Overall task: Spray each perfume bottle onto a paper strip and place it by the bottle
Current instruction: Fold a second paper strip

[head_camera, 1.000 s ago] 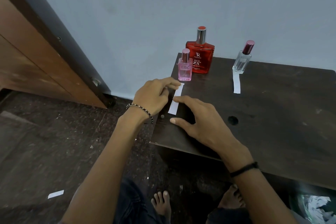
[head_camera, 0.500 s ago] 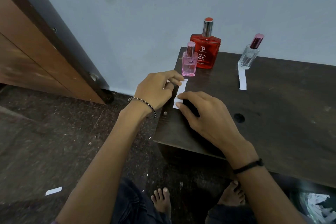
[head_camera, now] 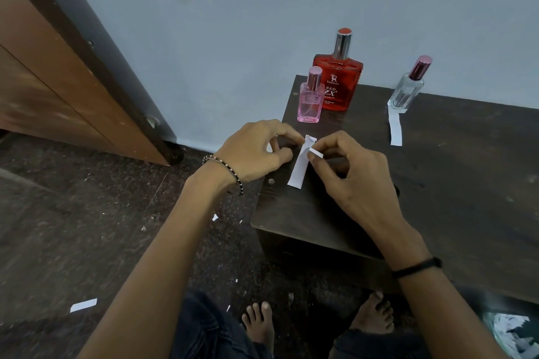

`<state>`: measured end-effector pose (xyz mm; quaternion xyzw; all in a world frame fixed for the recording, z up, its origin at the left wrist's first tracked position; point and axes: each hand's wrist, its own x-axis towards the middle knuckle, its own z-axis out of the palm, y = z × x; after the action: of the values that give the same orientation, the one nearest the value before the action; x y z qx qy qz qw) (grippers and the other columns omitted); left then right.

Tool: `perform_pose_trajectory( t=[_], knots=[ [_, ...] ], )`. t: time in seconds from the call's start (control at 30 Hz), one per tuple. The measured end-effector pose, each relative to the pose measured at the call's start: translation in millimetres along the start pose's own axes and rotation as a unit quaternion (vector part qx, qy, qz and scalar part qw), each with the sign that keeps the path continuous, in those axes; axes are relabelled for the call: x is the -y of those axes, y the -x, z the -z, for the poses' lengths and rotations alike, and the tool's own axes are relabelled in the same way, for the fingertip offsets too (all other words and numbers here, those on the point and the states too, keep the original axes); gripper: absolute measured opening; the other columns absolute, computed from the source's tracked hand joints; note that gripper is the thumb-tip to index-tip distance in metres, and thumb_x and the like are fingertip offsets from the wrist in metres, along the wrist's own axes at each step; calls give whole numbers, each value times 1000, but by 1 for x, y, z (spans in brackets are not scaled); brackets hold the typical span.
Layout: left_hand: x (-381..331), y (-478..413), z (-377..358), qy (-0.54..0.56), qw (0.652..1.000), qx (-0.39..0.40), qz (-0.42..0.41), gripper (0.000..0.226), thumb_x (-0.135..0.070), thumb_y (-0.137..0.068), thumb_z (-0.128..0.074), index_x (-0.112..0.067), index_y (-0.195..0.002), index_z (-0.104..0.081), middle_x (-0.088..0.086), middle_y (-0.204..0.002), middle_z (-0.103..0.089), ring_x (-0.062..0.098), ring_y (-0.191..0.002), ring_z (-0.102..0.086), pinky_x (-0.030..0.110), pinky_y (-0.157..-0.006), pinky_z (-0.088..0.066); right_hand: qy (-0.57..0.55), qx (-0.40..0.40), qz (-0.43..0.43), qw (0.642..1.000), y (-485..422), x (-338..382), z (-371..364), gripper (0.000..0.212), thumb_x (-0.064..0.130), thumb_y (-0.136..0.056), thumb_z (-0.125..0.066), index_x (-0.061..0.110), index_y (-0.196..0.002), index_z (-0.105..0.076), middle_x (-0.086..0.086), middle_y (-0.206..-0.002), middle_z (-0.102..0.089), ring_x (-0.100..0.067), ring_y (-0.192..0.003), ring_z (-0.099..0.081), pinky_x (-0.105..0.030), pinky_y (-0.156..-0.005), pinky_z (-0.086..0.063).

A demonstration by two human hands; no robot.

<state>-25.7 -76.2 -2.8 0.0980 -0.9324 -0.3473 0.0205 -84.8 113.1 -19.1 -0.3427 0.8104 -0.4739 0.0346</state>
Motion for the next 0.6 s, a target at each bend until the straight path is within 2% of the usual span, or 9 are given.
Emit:
perform_pose_trajectory(
  t=[0.17,0.27,0.33,0.43,0.53,0.6],
  knots=[
    [3,-4,-5,5,1000,-4,11,17,-43,-81,-75,-34,-94,-69,-11,-94,-72,8,-79,-64,43,-81,-56,-59,21,-37,997,0,4,4,4,20,-95,-69,18,-97,-65,10,-92,-75,0,-77,-70,-7,-65,-48],
    [1,-6,-5,8,1000,-4,30,20,-44,-76,-80,-32,-81,-65,-11,-85,-71,10,-75,-64,45,-80,-55,-84,35,-60,994,1,3,8,5,24,-97,-65,22,-98,-61,11,-91,-75,2,-80,-70,-11,-70,-53],
    [-1,-6,-5,14,999,-3,30,18,-40,-76,-81,-30,-78,-66,-11,-81,-72,9,-71,-62,44,-79,-55,-95,14,-74,993,0,1,10,4,24,-99,-62,22,-99,-59,10,-93,-75,-1,-81,-72,-15,-71,-56],
    [-1,-6,-7,3,1000,4,14,7,-34,-80,-77,-33,-85,-73,-15,-78,-72,1,-66,-57,43,-78,-55,-121,-60,-106,985,-3,-3,15,9,26,-102,-57,17,-105,-55,6,-92,-77,-5,-79,-75,-21,-67,-60],
    [-1,-4,-8,-23,1000,11,-8,14,-30,-86,-71,-40,-95,-76,-15,-82,-68,3,-70,-56,44,-76,-55,-140,-121,-156,970,-6,-8,21,12,26,-103,-56,15,-108,-54,5,-96,-76,-7,-80,-76,-31,-67,-63],
    [-2,-4,-8,-42,999,21,-25,23,-31,-89,-67,-45,-105,-73,-13,-87,-65,7,-71,-56,45,-75,-54,-150,-123,-176,965,-6,-12,22,12,24,-102,-57,14,-109,-55,3,-96,-77,-7,-81,-76,-33,-68,-64]
  ],
)
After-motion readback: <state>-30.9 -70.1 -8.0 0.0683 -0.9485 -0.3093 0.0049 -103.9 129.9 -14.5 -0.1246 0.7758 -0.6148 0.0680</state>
